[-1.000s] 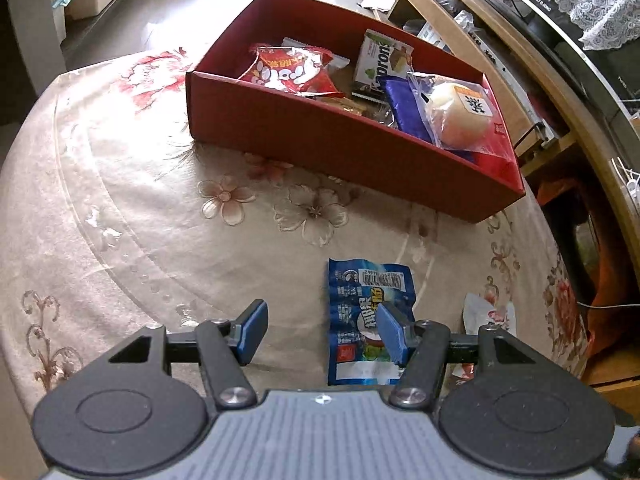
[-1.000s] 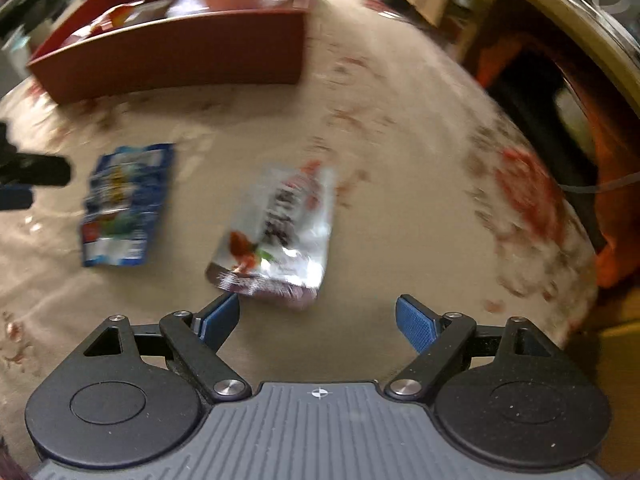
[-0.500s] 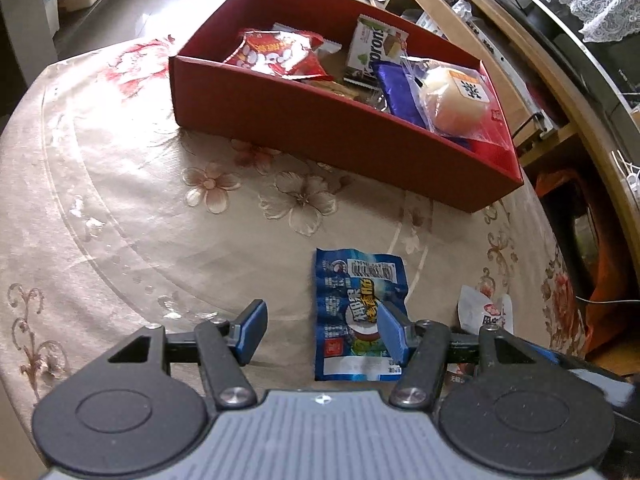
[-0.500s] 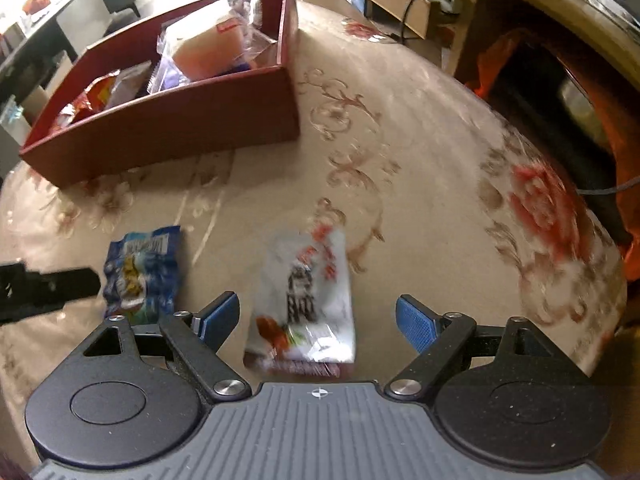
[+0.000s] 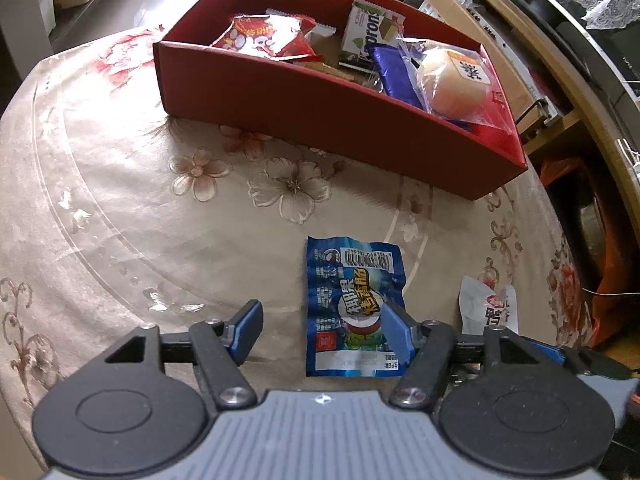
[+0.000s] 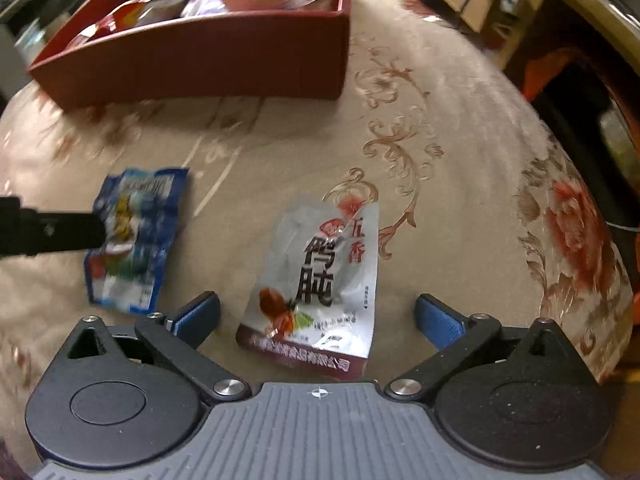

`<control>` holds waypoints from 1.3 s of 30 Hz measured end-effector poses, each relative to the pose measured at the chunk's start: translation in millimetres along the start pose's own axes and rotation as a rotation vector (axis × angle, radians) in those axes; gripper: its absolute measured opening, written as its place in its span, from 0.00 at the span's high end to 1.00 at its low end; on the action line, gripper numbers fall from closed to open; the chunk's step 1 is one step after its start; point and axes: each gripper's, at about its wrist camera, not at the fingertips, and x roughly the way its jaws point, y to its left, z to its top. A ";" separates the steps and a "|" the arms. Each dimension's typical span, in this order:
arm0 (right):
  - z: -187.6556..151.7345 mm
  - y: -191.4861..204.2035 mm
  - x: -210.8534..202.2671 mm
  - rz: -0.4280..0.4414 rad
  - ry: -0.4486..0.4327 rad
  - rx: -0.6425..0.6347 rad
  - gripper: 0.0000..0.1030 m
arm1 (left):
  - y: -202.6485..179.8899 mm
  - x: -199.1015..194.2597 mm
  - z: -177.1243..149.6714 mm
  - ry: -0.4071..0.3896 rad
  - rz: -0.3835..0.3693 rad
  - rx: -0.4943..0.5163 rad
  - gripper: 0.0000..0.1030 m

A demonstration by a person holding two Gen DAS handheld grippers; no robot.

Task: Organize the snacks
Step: 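Lift the blue pack with left tool while right tool grasps the white duck-neck packet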

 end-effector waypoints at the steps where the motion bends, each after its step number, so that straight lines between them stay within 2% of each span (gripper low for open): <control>1: -1.0 -2.0 -3.7 -0.001 -0.010 -0.009 0.10 | -1.9 1.9 0.0 0.003 0.002 -0.004 0.37; 3: -2.2 -7.9 -12.3 -0.012 -0.039 0.003 0.35 | -6.6 5.7 -0.2 0.011 -0.002 -0.013 0.36; 8: -6.8 -18.1 -17.2 -0.019 -0.076 0.002 0.36 | -22.5 16.1 -1.2 0.023 -0.007 -0.026 0.28; 13: -4.8 -30.0 -38.4 0.011 -0.155 0.038 0.36 | -35.5 22.8 2.2 -0.015 0.054 -0.011 0.25; 15: -1.8 -33.2 -41.9 0.032 -0.174 0.051 0.36 | -37.8 25.5 3.7 -0.050 0.099 -0.004 0.25; 17: -0.2 -35.6 -45.0 0.048 -0.182 0.058 0.36 | -42.0 28.9 6.1 -0.062 0.122 -0.006 0.21; 21: 5.3 -39.5 -48.8 0.077 -0.196 0.069 0.36 | -57.2 35.4 0.0 -0.085 0.199 0.076 0.22; 23: 6.4 -40.8 -50.0 0.090 -0.201 0.071 0.36 | -61.8 36.3 -3.1 -0.100 0.232 0.119 0.33; 24: 6.5 -41.0 -50.8 0.091 -0.204 0.070 0.36 | -62.1 35.4 -3.6 -0.103 0.239 0.127 0.33; 31: 6.1 -45.7 -40.8 0.083 -0.163 0.066 0.36 | -52.9 26.5 -7.1 -0.082 0.225 0.134 0.33; 39: 4.6 -47.5 -30.4 0.091 -0.124 0.071 0.34 | -44.1 18.6 -6.1 -0.051 0.168 0.126 0.33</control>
